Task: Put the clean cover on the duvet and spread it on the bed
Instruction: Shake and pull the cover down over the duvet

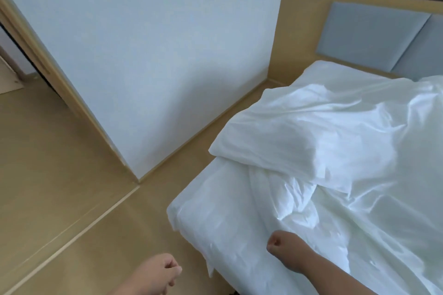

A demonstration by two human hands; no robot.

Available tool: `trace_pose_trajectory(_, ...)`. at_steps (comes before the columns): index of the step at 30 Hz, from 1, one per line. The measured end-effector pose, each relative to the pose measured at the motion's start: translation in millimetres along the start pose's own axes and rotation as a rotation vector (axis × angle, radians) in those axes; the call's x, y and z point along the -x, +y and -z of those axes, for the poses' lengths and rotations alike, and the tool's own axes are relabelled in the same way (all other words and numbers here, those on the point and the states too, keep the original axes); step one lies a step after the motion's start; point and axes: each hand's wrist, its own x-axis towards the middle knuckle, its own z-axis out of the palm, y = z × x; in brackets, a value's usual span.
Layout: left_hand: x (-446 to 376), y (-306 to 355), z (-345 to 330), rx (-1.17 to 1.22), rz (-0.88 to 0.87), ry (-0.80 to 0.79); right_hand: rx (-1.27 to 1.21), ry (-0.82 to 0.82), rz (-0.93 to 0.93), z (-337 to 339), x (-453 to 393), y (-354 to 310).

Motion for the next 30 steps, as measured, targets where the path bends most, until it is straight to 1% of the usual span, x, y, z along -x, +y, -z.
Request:
trace_pose_trajectory(6,-65,59,76,0.01,-0.022,0.049,0.01,0.016,0.016,73,-91,-66)
trace_pose_trajectory(10,-117,91,112,0.016,-0.053,-0.038,-0.058,0.015,-0.028,91,-137,-95)
trace_pose_trajectory(12,-152,103,131,-0.003,-0.062,-0.09,-0.104,0.001,-0.075,89,-156,-102)
trace_pose_trajectory(15,-217,120,163,-0.056,-0.083,-0.168,-0.185,0.009,-0.195,81,-180,-107)
trace_pose_trajectory(19,-322,162,212,-0.156,-0.096,-0.243,-0.327,0.071,-0.396,74,-204,-123)
trace_pose_trajectory(23,-427,204,234,-0.274,-0.111,-0.345,-0.482,0.129,-0.572,64,-229,-139)
trace_pose_trajectory(25,-478,216,237,-0.348,-0.145,-0.34,-0.548,0.13,-0.634,50,-242,-145)
trace_pose_trajectory(26,-502,221,236,-0.417,-0.167,-0.304,-0.582,0.123,-0.662,41,-246,-147)
trace_pose_trajectory(28,-540,229,226,-0.55,-0.277,-0.223,-0.625,0.092,-0.689,21,-252,-152)
trace_pose_trajectory(30,-572,235,211,-0.614,-0.4,-0.193,-0.656,0.066,-0.719,0,-258,-149)
